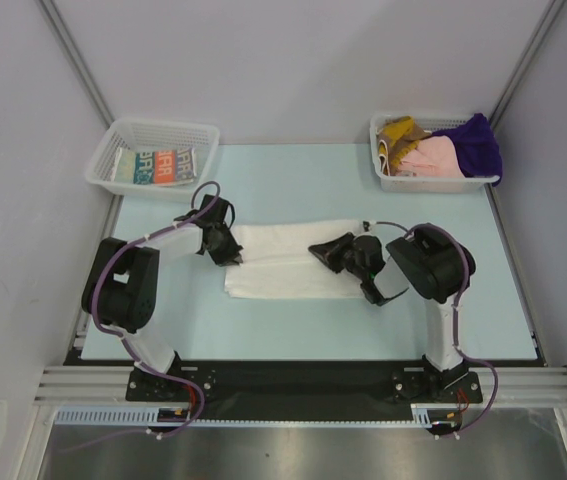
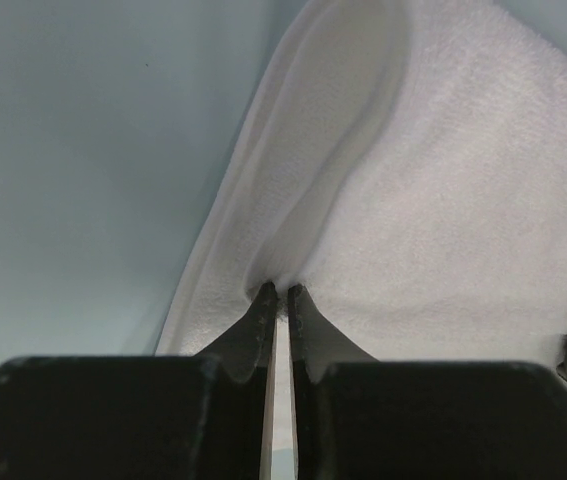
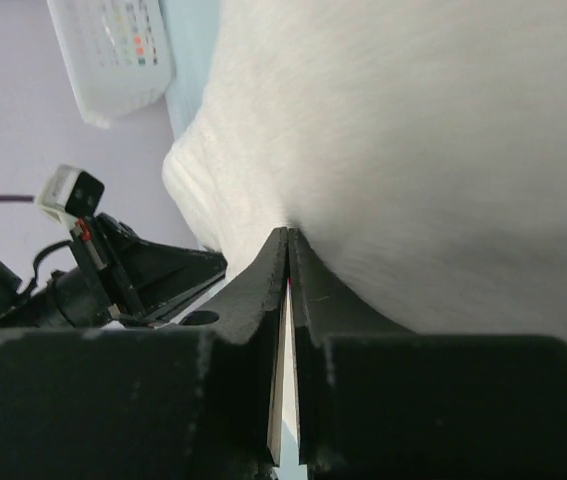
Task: Fold and stack the towels
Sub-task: Fold the towel
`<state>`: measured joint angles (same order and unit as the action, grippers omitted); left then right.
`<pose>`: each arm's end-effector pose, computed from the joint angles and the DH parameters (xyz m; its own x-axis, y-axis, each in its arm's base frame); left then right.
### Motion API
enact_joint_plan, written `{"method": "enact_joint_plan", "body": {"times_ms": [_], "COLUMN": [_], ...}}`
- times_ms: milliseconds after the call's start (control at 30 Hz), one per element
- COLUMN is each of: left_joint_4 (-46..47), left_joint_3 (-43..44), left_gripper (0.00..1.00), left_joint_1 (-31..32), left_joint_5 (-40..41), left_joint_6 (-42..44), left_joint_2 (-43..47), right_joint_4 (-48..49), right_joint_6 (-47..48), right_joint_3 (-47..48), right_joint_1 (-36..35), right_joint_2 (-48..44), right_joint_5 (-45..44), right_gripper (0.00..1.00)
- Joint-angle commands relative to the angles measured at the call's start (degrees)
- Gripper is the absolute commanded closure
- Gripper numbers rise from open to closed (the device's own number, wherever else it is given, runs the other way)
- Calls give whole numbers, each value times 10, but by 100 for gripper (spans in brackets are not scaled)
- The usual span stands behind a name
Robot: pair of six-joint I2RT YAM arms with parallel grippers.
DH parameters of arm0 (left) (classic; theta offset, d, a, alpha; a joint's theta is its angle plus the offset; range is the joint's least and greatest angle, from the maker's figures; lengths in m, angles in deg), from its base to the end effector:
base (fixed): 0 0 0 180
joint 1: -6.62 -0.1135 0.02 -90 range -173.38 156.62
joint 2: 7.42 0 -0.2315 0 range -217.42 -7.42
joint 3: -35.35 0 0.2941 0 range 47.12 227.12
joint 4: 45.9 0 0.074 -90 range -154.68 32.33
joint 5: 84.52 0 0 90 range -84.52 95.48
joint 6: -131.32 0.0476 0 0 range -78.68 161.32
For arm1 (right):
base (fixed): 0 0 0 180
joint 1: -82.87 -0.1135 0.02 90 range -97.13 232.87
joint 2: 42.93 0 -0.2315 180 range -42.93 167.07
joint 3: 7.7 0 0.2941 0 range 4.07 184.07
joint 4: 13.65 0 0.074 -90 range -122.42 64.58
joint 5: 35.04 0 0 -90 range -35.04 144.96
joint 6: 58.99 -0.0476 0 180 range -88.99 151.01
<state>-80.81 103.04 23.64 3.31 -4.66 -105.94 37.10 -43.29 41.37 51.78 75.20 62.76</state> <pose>0.3406 -0.1062 0.0809 -0.8268 -0.4984 -0.2607 -0.4133 0.8527 -0.3195 0.2958 0.1859 0.0049 -0.6715 0.7088 -0.2159 0.0907 0.3678 0.9255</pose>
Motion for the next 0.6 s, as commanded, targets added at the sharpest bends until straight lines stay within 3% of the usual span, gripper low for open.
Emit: {"method": "enact_joint_plan", "body": {"times_ms": [0,367,467,567], "left_joint_4": [24,22,24,19], "left_joint_3": [-16,-16,-14,-12], "left_gripper": [92,92,92,89], "left_joint_1": [-8,-8,-8,-8], "left_joint_5": [28,32,34,39], "left_joint_6": [14,16,19,29], "left_joint_2": [-45,-41,-40,-32], "right_joint_4": [80,170,136,0], "right_joint_6": [-22,-40,-16,47], "right_joint_3": [-62,-219,-212,-188], "right_joint_1": [52,240,263,267], "right_joint_2": [-33,-84,-118,-191], "right_joint_5": [-21,48,81,102], "right_gripper": [95,96,96,92]}}
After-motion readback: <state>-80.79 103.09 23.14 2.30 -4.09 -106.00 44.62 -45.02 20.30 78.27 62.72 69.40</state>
